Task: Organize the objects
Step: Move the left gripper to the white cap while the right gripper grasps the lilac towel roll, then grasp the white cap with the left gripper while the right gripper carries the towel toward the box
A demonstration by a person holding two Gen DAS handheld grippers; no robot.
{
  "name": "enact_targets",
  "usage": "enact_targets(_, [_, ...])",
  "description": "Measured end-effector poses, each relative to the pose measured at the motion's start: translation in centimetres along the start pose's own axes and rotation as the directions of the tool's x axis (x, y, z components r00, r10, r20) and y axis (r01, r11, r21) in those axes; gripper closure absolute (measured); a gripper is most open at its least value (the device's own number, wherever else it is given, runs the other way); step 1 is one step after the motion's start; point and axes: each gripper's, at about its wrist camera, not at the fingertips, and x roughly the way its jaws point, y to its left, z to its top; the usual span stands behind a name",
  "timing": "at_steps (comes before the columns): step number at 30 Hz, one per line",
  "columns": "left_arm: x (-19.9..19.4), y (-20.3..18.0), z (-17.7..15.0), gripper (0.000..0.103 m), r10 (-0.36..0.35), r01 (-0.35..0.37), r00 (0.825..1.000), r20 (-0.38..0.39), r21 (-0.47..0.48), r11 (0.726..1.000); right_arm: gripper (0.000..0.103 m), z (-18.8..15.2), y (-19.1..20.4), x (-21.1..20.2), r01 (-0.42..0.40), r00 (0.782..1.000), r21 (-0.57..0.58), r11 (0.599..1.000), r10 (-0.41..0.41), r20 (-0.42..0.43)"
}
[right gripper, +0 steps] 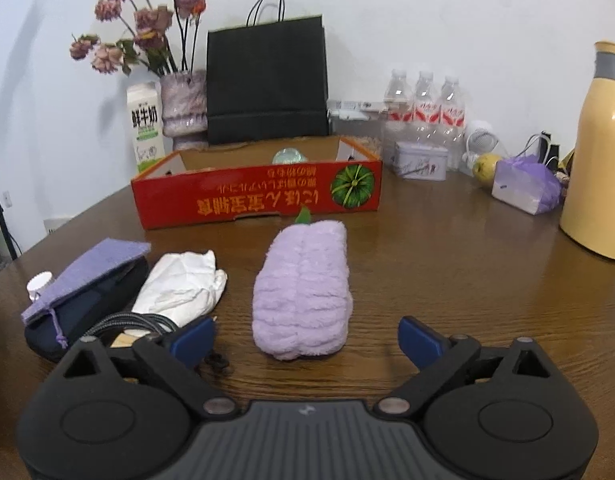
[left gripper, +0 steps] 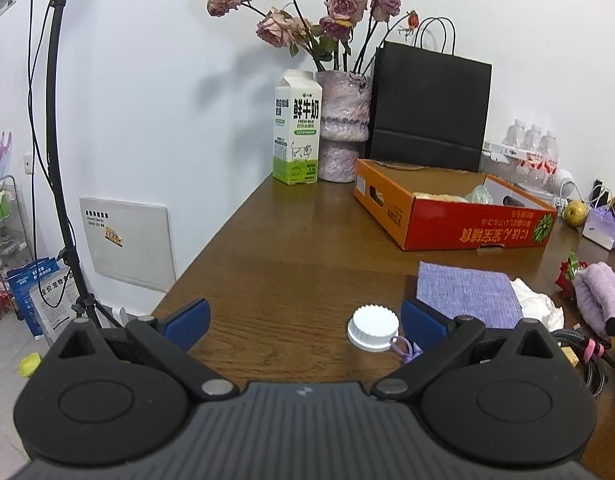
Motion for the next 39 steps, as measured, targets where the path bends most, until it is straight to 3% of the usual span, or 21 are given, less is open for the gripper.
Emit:
enact_targets(6, [0.3,0.9,0.3,0.0,-0.002,0.002,1.0,-0.005,-0.015,1.0,0.022,0.8,0.8,2.0,0.026,0.999,-0.037,0.999,-0.027,-0.031])
enact_targets(9, [0.4,1.0,0.3,0.0,-0.003,0.003,1.0,-0.01,-0.012,1.0,0.041,1.1,1.2,3.1,0.029,0.997,-0.061,0.998,-0.033,-0.07])
enact_targets(13, [0.5,1.0,0.3,0.0,-0.002,0.001,1.0,-0.014,-0.013,1.0,0.054,1.3,1.3,3.6,0.042,0.996,-0.073,0.996,-0.048,-0.08])
enact_targets(21, [0.4,0.5,0.2,0.0,0.001,-0.001,1.0,-0.025,-0.01,1.0,0.057,1.2,0.0,1.5,0.049,0.998,0.007,0.999,-0.049,0.037])
enact_targets(28, [1.2,0.2,0.2,0.0,-0.006,0.006,0.998,-0.068,0.005,1.0,0.059,0.8,-0.4,-1.4,0.057,0.976,0.012,0.998,-0.058,0.209])
enact_targets(39, [4.7,-1.6,0.7,0.0,-0.039,0.056,0.983,-0.179,0.088,0.995,0.059,0.7,0.1,-2.1,0.061,0.967,-0.011,0.998,-0.057,0.249])
